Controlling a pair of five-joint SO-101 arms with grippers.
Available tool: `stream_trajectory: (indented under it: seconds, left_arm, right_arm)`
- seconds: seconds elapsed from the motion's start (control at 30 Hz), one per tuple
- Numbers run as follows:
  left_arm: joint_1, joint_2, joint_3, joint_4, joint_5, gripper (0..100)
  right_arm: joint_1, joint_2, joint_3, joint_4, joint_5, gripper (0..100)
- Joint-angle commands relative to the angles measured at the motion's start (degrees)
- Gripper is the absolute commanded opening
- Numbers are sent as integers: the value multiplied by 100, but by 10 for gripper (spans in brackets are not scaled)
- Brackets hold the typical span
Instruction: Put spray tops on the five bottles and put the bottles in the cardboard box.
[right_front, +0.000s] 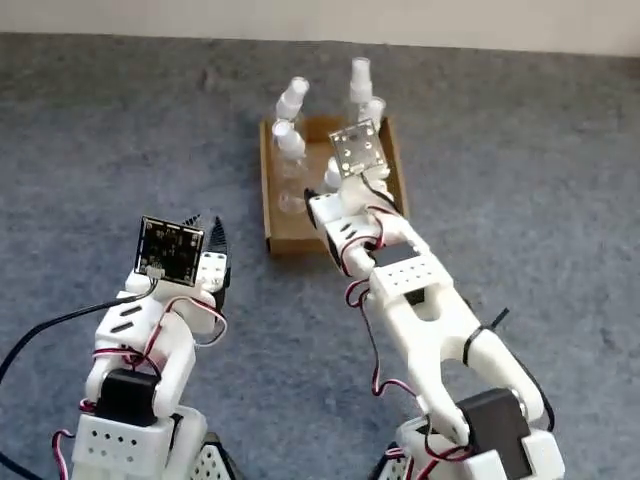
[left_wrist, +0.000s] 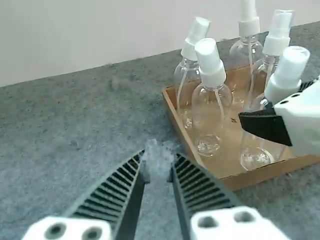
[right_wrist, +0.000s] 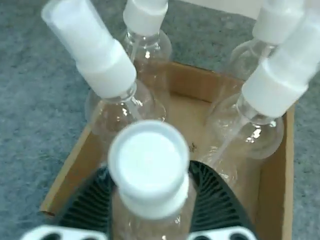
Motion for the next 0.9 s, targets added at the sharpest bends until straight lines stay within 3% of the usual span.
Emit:
stream_trajectory:
  seconds: [0.0,0.43,0.67,0.87]
  left_arm:
    - [-57,-31,-22,-132,-18,10]
    - [-57,-31,-22,-123,-18,10]
    - [-57,-31,-22,-123,-18,10]
    - [-57,-31,-22,-123,-18,10]
  right_arm:
    - [-66,110,-31,-189,18,3]
    - [-224,207,-22,-154,62,9]
    - [-338,207,-22,-154,62,163]
    - [-338,198,-40,-154,44,184]
